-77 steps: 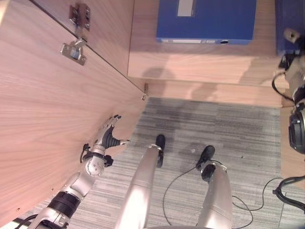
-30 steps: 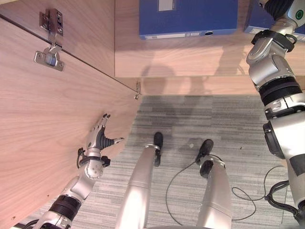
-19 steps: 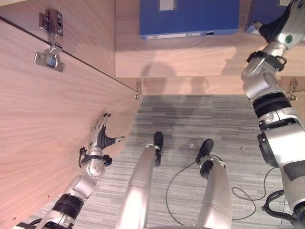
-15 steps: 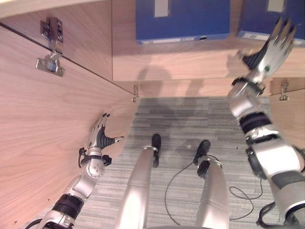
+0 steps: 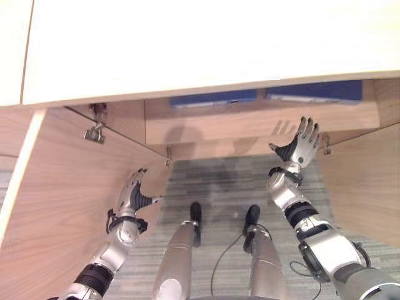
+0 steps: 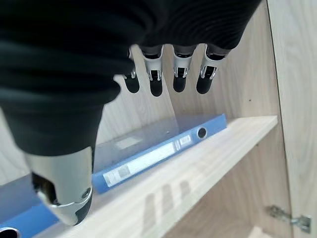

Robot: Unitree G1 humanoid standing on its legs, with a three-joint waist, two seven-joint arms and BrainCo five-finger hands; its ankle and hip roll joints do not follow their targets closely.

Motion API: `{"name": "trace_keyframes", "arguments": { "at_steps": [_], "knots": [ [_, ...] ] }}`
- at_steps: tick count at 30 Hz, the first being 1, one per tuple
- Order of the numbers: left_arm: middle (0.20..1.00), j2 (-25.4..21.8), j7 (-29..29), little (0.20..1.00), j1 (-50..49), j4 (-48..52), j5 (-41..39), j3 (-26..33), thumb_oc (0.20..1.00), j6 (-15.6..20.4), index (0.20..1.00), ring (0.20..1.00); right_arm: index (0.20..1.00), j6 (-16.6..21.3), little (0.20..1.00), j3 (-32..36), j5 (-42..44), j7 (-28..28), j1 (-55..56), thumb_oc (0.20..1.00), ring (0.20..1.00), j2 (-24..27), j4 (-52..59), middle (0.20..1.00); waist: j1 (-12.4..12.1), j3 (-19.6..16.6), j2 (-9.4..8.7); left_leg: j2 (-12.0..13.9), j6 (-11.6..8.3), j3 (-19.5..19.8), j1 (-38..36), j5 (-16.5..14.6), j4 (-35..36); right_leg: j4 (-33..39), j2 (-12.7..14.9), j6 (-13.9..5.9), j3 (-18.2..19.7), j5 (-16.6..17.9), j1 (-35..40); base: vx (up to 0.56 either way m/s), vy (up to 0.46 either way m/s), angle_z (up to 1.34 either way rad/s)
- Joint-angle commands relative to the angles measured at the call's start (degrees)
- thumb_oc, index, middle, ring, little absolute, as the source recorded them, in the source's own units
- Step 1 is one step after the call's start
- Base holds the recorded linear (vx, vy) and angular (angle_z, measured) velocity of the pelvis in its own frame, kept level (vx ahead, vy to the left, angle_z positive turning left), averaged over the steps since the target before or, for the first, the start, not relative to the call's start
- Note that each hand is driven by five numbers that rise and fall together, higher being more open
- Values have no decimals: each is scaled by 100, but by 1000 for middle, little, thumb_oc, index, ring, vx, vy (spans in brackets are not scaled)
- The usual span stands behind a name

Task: Put the empty folder in the office cabinet

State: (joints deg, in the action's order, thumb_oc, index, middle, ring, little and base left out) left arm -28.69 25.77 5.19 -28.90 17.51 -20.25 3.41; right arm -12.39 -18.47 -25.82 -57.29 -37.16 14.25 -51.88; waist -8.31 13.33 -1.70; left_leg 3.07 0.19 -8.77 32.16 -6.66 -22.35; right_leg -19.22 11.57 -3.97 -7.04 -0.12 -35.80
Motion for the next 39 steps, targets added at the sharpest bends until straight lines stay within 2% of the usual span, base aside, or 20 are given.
{"name": "trace_keyframes", "arguments": {
  "at_steps": [1,2,3,4,6,7,9,10,13,17,22,23,24,26,28,29,30,34,35,39],
  "knots": [
    [1000,116,127,1000,-269,-243,251,-106,1000,-17,1000,1000,1000,338,1000,-295,22,92,23,1000,1000,-140,-394,1000,28,-197,54,-177,137,611,-319,-180,651,790,59,-166,-483,-152,829,116,-37,-5],
    [1000,303,141,1000,-283,-743,249,-145,1000,-85,1000,1000,1000,427,1000,-402,84,243,202,1000,1000,-261,-688,1000,65,-267,26,-167,93,613,-711,-63,970,1031,-22,-183,-534,-133,1208,67,-23,-8],
    [1000,318,155,1000,-278,-769,251,-151,1000,-74,1000,1000,1000,436,1000,-409,87,239,205,1000,1000,-261,-698,1000,71,-249,34,-167,90,617,-758,-47,1007,1057,-25,-181,-542,-125,1252,3,-37,-6],
    [1000,400,166,1000,-265,-915,212,-170,1000,-99,1000,1000,1000,505,1000,-446,180,285,274,1000,1000,-331,-860,1000,107,-238,10,-171,82,550,-877,168,1161,1218,-28,-148,-652,7,1398,-36,-35,1],
    [1000,520,188,1000,-238,-1252,189,-199,1000,-132,1000,1000,1000,584,1000,-457,304,394,349,1000,1000,-420,-1069,1000,132,-287,-1,-136,51,562,-1040,262,1335,1330,-71,-157,-690,19,1543,1,-33,12],
    [1000,633,221,1000,-228,-1608,153,-200,1000,-192,1000,1000,1000,624,1000,-472,398,477,427,1000,1000,-492,-1267,1000,150,-333,-11,-93,20,539,-1176,344,1469,1403,-114,-160,-712,13,1663,76,-48,14],
    [1000,1180,318,1000,-36,-3152,35,-237,1000,-376,1000,1000,1000,904,1000,-373,1103,887,734,1000,1000,-745,-2027,1000,247,-579,-39,7,-112,484,-1844,667,2177,1857,-363,-155,-781,18,2230,132,-75,5],
    [1000,1189,325,1000,-30,-3166,34,-239,1000,-369,1000,1000,1000,908,1000,-375,1106,887,733,1000,1000,-742,-2031,1000,246,-568,-34,8,-114,484,-1868,677,2199,1869,-367,-155,-783,22,2248,90,-61,-1],
    [1000,1476,346,1000,53,-4113,-25,-142,1000,-545,1000,1000,1000,1127,1000,-280,1583,1168,1050,1000,1000,-803,-2258,1000,337,-791,-52,116,-218,424,-2237,910,2657,2161,-568,-144,-828,-6,2572,58,-73,-6],
    [1000,1641,221,1000,17,-4914,-264,282,1000,-761,1000,1000,1000,1426,1000,178,2506,1728,1674,1000,1000,-747,-2492,1000,485,-1135,-123,283,-375,403,-2503,943,2735,2399,-822,-79,-891,-159,3022,43,-111,8],
    [1000,1697,122,1000,-110,-4999,-506,580,1000,-792,1000,1000,1000,1573,1000,588,3388,2249,2106,1000,1000,-544,-2503,1000,483,-1234,-175,317,-332,464,-2817,877,2687,2409,-905,-47,-817,-225,3331,-1,-37,7],
    [1000,1771,52,1000,-147,-4944,-717,666,1000,-694,1000,1000,1000,1590,1000,656,3683,2558,2183,1000,1000,-493,-2510,1000,347,-1075,-268,129,-208,825,-2738,395,1910,2375,-827,-30,-634,-157,3379,-100,9,-6],
    [1000,1769,52,1000,-143,-4945,-718,665,1000,-694,1000,1000,1000,1590,1000,659,3683,2559,2180,1000,1000,-493,-2511,1000,354,-1083,-273,121,-203,832,-2708,395,1889,2376,-819,-32,-641,-151,3363,-159,40,-39],
    [1000,1859,22,1000,-164,-4887,-972,652,1000,-635,1000,1000,1000,1587,1000,855,4082,2771,2260,1000,1000,-470,-2573,1000,246,-943,-291,-206,-105,1459,-2714,71,1403,2381,-815,-33,-411,-59,3392,-122,76,-66],
    [1000,1955,-14,1000,-164,-4861,-1088,544,1000,-642,1000,1000,1000,1650,1000,1157,4645,2943,2348,1000,1000,-480,-2632,1000,256,-1015,-245,-419,-21,1898,-2881,-63,1551,2422,-902,-55,-161,-2,3396,-58,94,-45],
    [1000,1955,-14,1000,-164,-4861,-1088,544,1000,-642,1000,1000,1000,1650,1000,1157,4645,2943,2348,1000,1000,-480,-2632,1000,258,-1018,-247,-420,-20,1900,-2878,-60,1554,2422,-901,-55,-162,-2,3393,-70,190,-90],
    [1000,2029,-15,1000,-140,-4792,-1076,416,1000,-679,1000,1000,1000,1770,1000,1464,5163,2948,2431,1000,1000,-476,-2592,1000,372,-1128,-131,-428,13,1966,-3125,-49,1956,2416,-974,-78,-21,56,3347,-110,236,-92],
    [1000,2053,-21,1000,-15,-4666,-891,211,1000,-717,1000,1000,1000,2193,1000,2122,6238,2837,2539,1000,1000,-484,-2454,1000,668,-1215,0,-596,48,1808,-3366,114,2483,2325,-877,-243,198,329,3069,-150,287,-64],
    [1000,2053,-21,1000,-14,-4666,-891,211,1000,-717,1000,1000,1000,2192,1000,2122,6239,2836,2541,1000,1000,-484,-2452,1000,659,-1215,-1,-595,50,1799,-3373,123,2497,2318,-878,-244,207,328,3064,-149,232,-52],
    [1000,2044,-27,1000,-54,-4753,-793,312,1000,-743,1000,1000,1000,2284,1000,2453,6335,2658,2680,1000,1000,-467,-2299,1000,893,-1084,150,-822,184,1564,-3439,287,2735,2177,-729,-426,480,562,2588,-199,270,-69]
  ]
}}
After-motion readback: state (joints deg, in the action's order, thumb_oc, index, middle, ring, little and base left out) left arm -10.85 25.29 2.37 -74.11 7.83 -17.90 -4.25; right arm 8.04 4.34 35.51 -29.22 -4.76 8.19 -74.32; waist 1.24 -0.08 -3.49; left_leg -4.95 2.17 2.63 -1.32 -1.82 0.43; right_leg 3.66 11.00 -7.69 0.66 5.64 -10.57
